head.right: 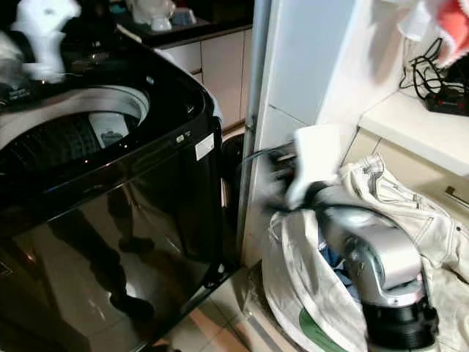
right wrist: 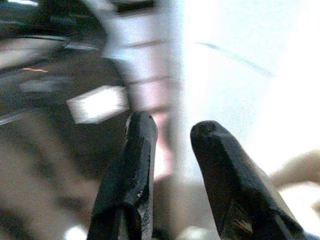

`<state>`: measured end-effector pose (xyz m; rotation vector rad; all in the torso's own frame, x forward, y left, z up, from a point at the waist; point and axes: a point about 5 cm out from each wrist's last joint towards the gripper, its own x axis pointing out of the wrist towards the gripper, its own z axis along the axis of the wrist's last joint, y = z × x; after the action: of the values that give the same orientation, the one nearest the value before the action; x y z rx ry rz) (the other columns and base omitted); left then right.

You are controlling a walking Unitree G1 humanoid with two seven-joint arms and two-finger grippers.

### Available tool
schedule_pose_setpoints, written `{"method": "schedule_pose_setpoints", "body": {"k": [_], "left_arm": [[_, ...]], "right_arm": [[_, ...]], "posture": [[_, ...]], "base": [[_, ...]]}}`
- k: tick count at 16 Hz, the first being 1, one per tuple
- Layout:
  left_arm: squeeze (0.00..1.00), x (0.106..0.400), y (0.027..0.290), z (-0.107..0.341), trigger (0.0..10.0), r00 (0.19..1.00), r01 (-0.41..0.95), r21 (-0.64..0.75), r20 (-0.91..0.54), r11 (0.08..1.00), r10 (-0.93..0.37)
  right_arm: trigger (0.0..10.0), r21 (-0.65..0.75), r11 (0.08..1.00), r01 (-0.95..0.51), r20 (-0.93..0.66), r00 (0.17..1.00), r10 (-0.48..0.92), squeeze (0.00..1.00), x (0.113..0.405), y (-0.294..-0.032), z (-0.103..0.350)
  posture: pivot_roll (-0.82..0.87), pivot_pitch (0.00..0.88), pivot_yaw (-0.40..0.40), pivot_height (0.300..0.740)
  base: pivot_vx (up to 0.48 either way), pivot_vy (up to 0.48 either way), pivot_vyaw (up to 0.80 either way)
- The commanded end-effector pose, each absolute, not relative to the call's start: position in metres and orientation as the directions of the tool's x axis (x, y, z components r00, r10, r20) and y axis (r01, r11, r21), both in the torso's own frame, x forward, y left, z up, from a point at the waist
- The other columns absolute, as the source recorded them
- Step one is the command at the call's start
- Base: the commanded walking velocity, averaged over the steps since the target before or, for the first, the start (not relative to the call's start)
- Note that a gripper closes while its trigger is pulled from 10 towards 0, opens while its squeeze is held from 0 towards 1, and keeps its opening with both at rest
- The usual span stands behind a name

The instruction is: Clothes washing

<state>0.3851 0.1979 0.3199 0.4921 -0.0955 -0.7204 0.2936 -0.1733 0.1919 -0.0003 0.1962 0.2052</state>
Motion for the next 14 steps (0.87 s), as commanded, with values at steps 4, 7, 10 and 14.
{"method": "schedule_pose_setpoints", "body": {"k": [4,7,10,14], "left_arm": [[0.0,0.358,0.133,0.274,10.0,0.667,0.684,0.279,0.135,0.674,-0.733],[0.0,0.331,0.109,0.229,10.0,0.64,0.724,0.291,0.052,0.625,-0.767],[0.0,0.313,0.107,0.205,10.0,0.671,0.719,0.224,0.022,0.658,-0.741],[0.0,0.295,0.111,0.198,10.0,0.666,0.736,0.19,-0.031,0.65,-0.745]], "right_arm": [[10.0,-0.096,0.99,0.1,-0.196,0.974,-0.117,0.0,0.312,-0.231,0.185],[10.0,-0.113,0.976,0.186,-0.239,0.948,-0.208,1.0,0.322,-0.262,0.169],[10.0,-0.149,0.971,0.186,-0.303,0.926,-0.224,1.0,0.333,-0.29,0.147],[10.0,-0.332,0.942,0.042,-0.364,0.916,-0.169,1.0,0.341,-0.308,0.133]], "posture": [[-0.04,0.0,0.045,0.74],[-0.05,0.0,0.042,0.74],[-0.03,0.0,0.036,0.74],[0.0,0.0,0.033,0.74]], "base": [[0.0,0.0,0.0],[0.0,0.0,0.0],[0.0,0.0,0.0],[0.0,0.0,0.0]]}}
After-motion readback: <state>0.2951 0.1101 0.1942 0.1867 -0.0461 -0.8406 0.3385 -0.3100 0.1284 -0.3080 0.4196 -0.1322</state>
